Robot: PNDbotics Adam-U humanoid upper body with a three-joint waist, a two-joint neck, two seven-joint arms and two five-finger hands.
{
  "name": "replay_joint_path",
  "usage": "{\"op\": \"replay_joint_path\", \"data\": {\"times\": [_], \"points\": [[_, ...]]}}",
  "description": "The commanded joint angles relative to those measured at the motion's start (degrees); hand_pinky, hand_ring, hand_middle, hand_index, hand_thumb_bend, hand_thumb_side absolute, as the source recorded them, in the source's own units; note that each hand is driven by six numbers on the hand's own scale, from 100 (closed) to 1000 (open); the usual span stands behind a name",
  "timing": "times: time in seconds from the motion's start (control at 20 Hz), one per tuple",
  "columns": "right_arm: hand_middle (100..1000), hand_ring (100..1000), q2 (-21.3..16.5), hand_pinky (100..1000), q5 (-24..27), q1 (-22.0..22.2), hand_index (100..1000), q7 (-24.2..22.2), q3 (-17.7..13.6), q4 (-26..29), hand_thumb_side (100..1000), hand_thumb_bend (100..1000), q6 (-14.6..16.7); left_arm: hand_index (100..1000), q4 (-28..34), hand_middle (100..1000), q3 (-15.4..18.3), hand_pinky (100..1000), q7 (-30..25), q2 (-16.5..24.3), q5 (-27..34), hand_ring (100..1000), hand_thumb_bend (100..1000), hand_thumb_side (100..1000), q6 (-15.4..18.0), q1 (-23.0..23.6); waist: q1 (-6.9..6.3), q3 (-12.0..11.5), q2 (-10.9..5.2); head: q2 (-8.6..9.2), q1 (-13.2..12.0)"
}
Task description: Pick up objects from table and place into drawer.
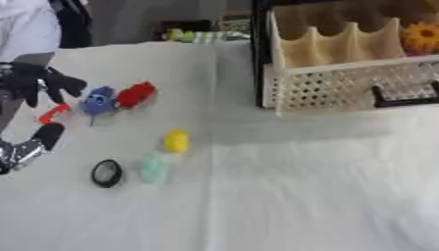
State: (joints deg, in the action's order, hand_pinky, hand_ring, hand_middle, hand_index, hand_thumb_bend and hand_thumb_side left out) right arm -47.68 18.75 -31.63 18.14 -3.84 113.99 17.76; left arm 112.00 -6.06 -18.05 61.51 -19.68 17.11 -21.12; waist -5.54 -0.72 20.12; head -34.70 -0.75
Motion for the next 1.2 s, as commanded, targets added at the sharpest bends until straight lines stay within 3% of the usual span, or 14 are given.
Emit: {"op": "replay_joint_path", "data": {"times": [0.05, 0.35, 0.95, 1.2], "points": [[427, 571, -0.24, 570, 0.02, 0.14, 760, -0.22, -1.01, 0.60, 972, 147, -0.28, 948, -0.14, 740, -0.30, 499, -1.65, 2.06, -0.61, 674, 100, 1000, -0.40, -0.25, 0.49, 0.36, -1.55, -1.23, 0.41], [420, 570, 0.66, 570, -0.41, 1.81, 755, -0.17, -1.62, 0.60, 970, 150, -0.33, 977, -0.01, 755, -1.37, 523, -3.82, 2.46, -2.00, 700, 100, 1000, -2.44, 0.50, 1.09, 2.04, -1.71, -0.79, 0.33], [409, 566, 2.79, 570, -0.96, 5.22, 750, -0.26, -2.70, 0.60, 962, 149, -1.04, 967, -0.26, 773, -4.25, 558, -9.09, 2.49, -5.90, 729, 268, 1000, -6.68, 0.59, 1.43, 4.66, -1.92, -1.27, -1.26], [395, 566, 3.59, 573, -0.77, 6.09, 748, -0.47, -3.14, 0.60, 956, 136, -1.13, 1000, 0.85, 787, -4.69, 574, -9.76, 2.78, -8.63, 743, 399, 1000, -8.67, 1.35, 1.42, 5.21, -1.82, -1.31, -1.99]]}}
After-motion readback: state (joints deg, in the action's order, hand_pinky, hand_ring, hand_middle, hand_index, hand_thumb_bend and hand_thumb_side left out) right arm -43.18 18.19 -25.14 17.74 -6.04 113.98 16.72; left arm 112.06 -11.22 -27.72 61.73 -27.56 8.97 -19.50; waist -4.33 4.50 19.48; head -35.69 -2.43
